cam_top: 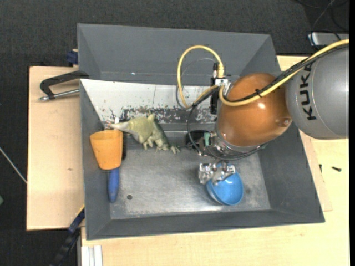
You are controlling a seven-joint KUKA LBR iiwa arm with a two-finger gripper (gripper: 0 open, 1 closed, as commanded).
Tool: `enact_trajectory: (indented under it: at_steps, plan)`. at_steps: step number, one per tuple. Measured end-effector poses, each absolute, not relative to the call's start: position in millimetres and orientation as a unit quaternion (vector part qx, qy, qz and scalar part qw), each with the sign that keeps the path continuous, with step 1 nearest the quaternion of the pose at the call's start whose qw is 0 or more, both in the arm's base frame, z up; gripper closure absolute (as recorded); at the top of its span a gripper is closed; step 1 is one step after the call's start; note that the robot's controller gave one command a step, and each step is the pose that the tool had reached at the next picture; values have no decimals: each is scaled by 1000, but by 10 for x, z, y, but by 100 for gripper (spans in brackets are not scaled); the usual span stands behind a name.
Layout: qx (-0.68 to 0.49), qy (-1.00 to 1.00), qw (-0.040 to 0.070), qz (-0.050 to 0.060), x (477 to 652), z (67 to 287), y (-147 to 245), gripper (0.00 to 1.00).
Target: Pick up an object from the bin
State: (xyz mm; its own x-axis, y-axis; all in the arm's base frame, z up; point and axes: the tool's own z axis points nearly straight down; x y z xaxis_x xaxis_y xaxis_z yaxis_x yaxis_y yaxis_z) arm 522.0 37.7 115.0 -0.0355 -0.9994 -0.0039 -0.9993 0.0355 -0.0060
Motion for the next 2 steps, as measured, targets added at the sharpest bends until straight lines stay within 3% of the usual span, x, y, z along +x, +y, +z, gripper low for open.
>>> enact_trajectory:
  at_steps: [2]
  plan:
    - [-692,722,4,-1,5250,1615,406,100]
